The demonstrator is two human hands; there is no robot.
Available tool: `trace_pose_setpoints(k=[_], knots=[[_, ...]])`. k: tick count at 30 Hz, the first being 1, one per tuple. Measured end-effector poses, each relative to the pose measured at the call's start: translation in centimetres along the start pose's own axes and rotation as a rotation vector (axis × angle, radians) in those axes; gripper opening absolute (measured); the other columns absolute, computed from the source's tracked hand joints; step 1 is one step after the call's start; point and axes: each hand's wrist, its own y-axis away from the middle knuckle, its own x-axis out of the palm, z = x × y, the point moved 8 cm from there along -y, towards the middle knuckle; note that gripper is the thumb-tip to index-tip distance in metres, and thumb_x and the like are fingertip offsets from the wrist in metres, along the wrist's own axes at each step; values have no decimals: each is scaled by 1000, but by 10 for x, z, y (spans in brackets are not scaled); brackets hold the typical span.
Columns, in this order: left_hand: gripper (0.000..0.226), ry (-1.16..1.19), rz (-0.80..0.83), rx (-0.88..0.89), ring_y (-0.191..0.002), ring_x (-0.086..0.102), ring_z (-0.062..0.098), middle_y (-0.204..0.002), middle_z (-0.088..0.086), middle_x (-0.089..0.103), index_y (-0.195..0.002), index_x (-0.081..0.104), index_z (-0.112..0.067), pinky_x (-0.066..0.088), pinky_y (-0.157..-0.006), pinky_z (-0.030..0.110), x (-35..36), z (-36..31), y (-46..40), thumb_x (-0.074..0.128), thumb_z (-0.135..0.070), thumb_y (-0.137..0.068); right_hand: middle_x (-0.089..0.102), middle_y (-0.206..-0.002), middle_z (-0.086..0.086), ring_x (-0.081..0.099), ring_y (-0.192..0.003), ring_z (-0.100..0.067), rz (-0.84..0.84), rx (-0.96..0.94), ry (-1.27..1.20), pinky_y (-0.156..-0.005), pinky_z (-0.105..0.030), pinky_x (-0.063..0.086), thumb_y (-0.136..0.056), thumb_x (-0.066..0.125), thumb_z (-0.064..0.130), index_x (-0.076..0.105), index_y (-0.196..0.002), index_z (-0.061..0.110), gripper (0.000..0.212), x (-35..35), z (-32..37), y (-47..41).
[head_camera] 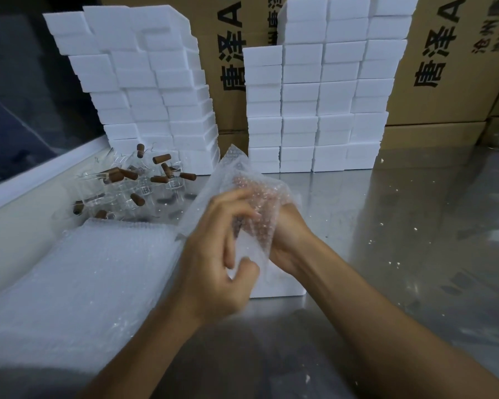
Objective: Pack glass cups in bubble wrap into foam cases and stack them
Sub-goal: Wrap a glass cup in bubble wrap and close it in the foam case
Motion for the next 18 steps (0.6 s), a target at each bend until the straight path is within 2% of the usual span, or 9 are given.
trace_pose_setpoints(k=[2, 4, 6, 8, 11, 13, 14, 16, 18], knots=[[30, -64, -204, -53, -51, 48, 14, -104, 2, 64, -103, 53, -20, 43, -46, 30, -26, 15, -1, 54, -16, -74, 56, -83, -15, 54, -65, -26, 23, -13, 39, -60, -36, 48, -97, 50, 2, 62, -96, 10, 14, -2, 3, -2], [20, -149, -389, -177, -62, 53, 7, -85, 1, 60, -96, 55, -18, 48, -54, 25, -50, 36, 2, 54, -15, -77, 62, -87, -4, 63, -63, -12, 25, 56, 84, -58, -27, 55, -101, 47, 6, 61, -93, 16, 19, -13, -1, -4], [17, -134, -524, -366, -75, 53, -2, -87, -8, 59, -94, 56, -20, 44, -65, 11, -69, 60, 8, 56, -17, -78, 68, -96, -5, 71, -76, -13, 94, 95, 95, -65, -26, 58, -99, 52, 9, 65, -96, 13, 13, -18, -3, -6], [15, 9, -582, -596, -81, 56, -1, -94, -7, 63, -95, 59, -23, 46, -74, 14, -78, 87, 16, 62, -21, -80, 70, -105, -9, 73, -89, -29, 160, 95, 114, -65, -32, 58, -94, 60, 8, 71, -98, 8, 12, -15, 1, -5], [5, 448, -436, -845, -81, 66, 13, -97, 2, 70, -93, 65, -24, 50, -73, 29, -60, 112, 18, 65, -22, -88, 68, -108, -8, 75, -82, -20, 239, 122, 166, -70, -28, 58, -92, 59, 7, 76, -75, 19, 26, -6, 5, 3], [12, 754, -286, -905, -79, 70, 14, -93, 1, 73, -90, 71, -23, 54, -66, 26, -38, 109, 16, 64, -29, -84, 68, -93, -3, 68, -67, 1, 179, 171, 128, -56, -13, 54, -100, 46, 3, 66, -68, 15, 40, -15, 4, 8], [19, 834, -231, -906, -83, 71, 16, -95, 3, 74, -93, 73, -20, 57, -66, 26, -31, 105, 15, 63, -31, -81, 65, -88, -2, 63, -72, 3, 141, 190, 182, -53, -10, 52, -102, 42, 2, 61, -66, 8, 41, -13, 2, 11], [30, 883, -178, -873, -92, 71, 22, -104, 9, 73, -105, 71, -12, 60, -72, 30, -25, 102, 13, 64, -26, -79, 72, -106, -3, 69, -95, -10, 167, 214, 278, -71, -15, 56, -102, 50, 15, 69, -91, 4, 25, -11, 5, 11], [30, 870, -171, -839, -95, 72, 23, -106, 9, 73, -104, 72, -11, 60, -74, 31, -26, 102, 12, 68, -21, -76, 71, -119, 0, 67, -108, -12, 276, 239, 347, -84, -17, 53, -99, 55, 26, 70, -119, 16, 28, -14, -19, 14]])
